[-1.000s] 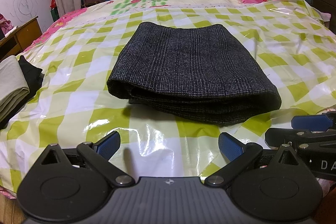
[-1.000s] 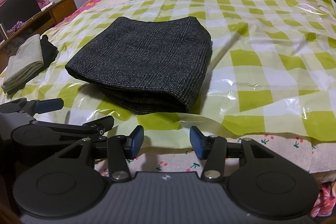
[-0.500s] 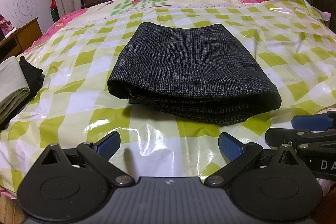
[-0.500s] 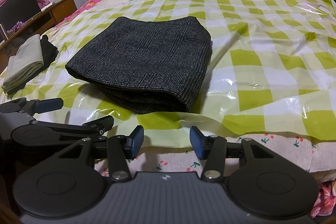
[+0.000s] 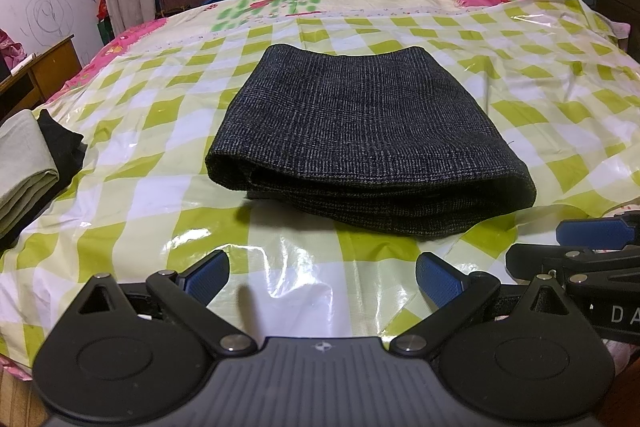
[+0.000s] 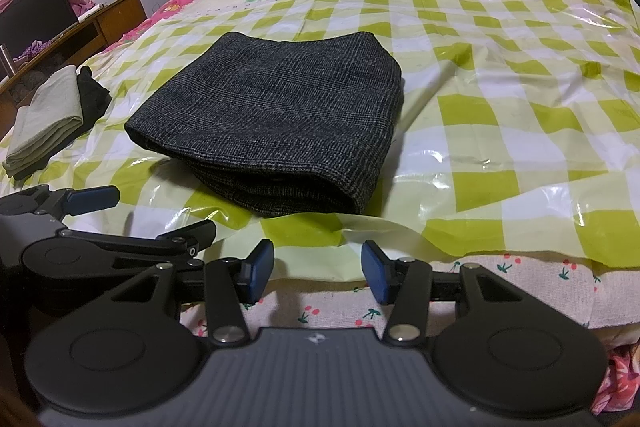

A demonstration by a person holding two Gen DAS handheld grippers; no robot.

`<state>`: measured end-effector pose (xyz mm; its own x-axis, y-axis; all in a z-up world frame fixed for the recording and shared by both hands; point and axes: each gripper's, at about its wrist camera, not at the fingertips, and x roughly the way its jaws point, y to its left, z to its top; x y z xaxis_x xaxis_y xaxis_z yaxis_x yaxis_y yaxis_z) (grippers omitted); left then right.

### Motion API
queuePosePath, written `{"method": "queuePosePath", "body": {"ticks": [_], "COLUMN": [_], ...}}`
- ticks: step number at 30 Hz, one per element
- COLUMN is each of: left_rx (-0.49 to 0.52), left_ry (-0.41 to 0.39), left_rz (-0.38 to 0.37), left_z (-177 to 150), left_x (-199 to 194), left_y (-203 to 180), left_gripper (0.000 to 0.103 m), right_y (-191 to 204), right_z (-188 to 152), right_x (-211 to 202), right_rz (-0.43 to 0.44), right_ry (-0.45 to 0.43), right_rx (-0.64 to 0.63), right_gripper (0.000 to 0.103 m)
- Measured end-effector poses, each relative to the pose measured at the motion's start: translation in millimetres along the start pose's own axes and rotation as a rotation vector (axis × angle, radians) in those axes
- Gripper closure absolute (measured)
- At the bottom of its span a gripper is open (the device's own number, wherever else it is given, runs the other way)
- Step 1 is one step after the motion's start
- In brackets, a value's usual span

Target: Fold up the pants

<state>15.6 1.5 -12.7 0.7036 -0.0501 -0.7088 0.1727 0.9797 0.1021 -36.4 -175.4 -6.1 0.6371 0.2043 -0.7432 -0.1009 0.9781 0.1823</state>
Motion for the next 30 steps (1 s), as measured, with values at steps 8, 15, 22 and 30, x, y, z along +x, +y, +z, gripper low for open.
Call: {"method": "queuePosePath", "body": {"ticks": [8, 15, 22, 30], "left_rx": [0.001, 0.001, 0.005, 0.007], "left_ry": [-0.001, -0.001, -0.004, -0.006], "left_rz": [0.001, 0.001, 0.006, 0.008], "left_z": [-0.1, -0.4, 1.0, 0.8], "left_x": [0.0, 0.0, -0.9, -1.5], "left_y": [0.0, -0.7, 0.5, 0.0], "left_gripper": [0.000, 0.000, 0.000, 0.000], "right_y": [0.0, 0.1, 0.1, 0.1], "right_z": [0.2, 0.0, 0.1, -0.2], "right_x": [0.0, -0.2, -0.3, -0.2], "right_rz": [0.000, 0.000, 0.000, -0.001], "right_ry": [0.001, 0.001, 0.001, 0.002], "right_rx": [0.000, 0.000, 0.000, 0.000], "right_gripper": [0.053, 0.053, 0.053, 0.053]}}
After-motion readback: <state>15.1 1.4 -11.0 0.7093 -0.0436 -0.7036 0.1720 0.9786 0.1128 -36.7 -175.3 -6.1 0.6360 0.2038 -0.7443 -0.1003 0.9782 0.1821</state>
